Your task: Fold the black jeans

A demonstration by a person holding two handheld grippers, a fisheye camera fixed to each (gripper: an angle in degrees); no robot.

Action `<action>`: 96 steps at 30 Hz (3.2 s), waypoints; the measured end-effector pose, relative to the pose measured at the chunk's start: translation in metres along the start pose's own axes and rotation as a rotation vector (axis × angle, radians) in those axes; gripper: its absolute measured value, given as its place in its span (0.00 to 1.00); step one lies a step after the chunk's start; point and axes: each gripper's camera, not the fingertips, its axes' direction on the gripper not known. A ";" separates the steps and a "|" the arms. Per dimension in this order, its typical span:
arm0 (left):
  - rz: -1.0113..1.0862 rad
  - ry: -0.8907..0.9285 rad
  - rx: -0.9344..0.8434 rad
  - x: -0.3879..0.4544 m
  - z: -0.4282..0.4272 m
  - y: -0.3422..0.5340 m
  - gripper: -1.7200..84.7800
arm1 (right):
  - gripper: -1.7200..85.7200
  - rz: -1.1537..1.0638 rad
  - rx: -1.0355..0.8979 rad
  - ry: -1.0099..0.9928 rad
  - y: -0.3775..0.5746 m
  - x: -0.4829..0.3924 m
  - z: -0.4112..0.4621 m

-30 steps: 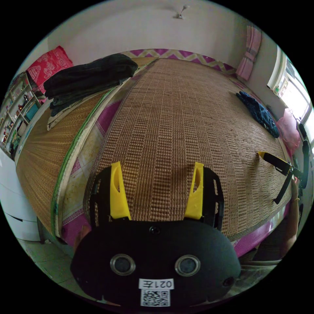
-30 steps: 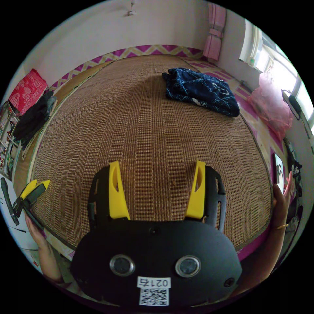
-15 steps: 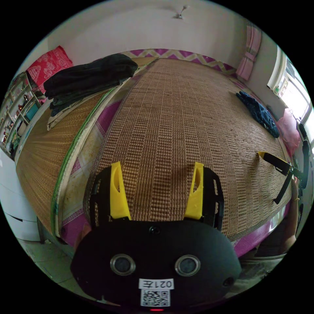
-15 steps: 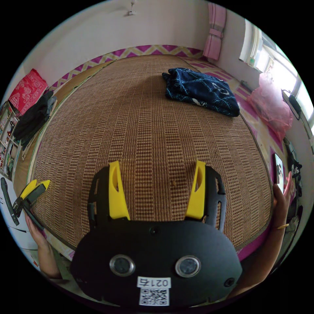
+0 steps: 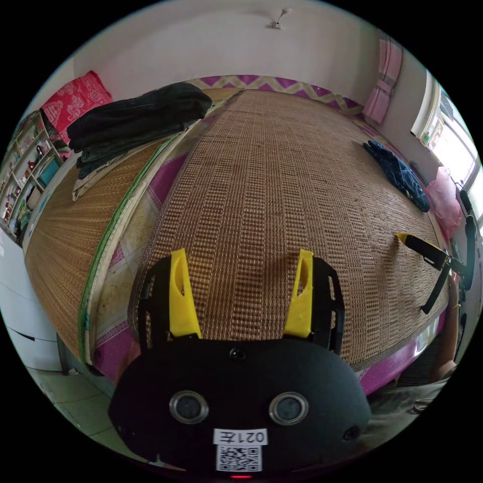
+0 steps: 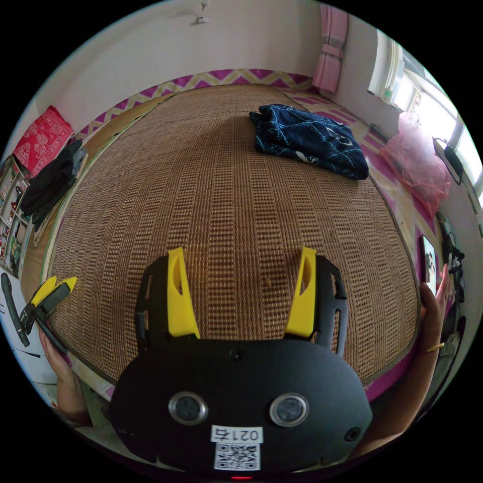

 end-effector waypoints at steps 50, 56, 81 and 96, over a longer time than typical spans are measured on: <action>0.001 0.008 -0.003 -0.040 -0.072 0.035 0.35 | 0.36 -0.002 0.003 0.001 -0.062 -0.063 -0.043; -0.009 -0.024 0.022 -0.054 -0.093 0.049 0.24 | 0.30 -0.011 -0.009 0.005 -0.072 -0.079 -0.055; -0.086 -0.032 0.253 -0.271 -0.234 0.190 0.01 | 0.14 -1.197 0.677 -0.460 -0.117 -0.563 -0.226; -0.143 0.052 0.207 -0.336 -0.245 0.224 0.01 | 0.09 -1.454 0.712 0.002 -0.134 -0.822 -0.175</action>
